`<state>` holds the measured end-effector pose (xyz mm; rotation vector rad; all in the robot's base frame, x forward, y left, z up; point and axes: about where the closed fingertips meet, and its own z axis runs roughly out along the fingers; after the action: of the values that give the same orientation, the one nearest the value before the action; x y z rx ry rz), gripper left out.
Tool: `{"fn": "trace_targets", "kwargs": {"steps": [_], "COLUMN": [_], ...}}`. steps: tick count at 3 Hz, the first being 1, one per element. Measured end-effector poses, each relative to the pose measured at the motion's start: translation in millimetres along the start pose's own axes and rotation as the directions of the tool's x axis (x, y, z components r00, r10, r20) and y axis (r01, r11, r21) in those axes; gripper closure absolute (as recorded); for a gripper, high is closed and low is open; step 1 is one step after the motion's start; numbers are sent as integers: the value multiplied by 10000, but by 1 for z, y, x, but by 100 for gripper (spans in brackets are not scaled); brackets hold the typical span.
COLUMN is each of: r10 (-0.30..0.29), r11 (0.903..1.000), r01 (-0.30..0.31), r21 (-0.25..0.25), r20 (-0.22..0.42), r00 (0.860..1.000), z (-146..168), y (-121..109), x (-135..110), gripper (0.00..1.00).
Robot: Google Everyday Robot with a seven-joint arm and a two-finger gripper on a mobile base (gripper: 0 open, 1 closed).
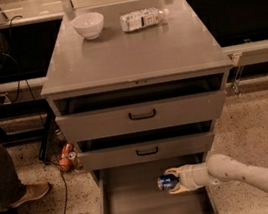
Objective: Pick pepsi can from bottom drawer and place on counter
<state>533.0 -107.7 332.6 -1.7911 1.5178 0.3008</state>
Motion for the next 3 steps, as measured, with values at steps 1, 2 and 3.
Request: {"fn": "trace_targets", "kwargs": {"steps": [1, 2, 3], "r10": [175, 150, 142], "r11": [9908, 9700, 9706], "r01": [-162, -63, -60], "r21": [1345, 2430, 2405], "r20": [-88, -338, -321], "r00": [9998, 9993, 9994], "z": [-69, -133, -131], "y": [-13, -29, -29], "x": [4, 0, 0], "gripper": [100, 100, 100]}}
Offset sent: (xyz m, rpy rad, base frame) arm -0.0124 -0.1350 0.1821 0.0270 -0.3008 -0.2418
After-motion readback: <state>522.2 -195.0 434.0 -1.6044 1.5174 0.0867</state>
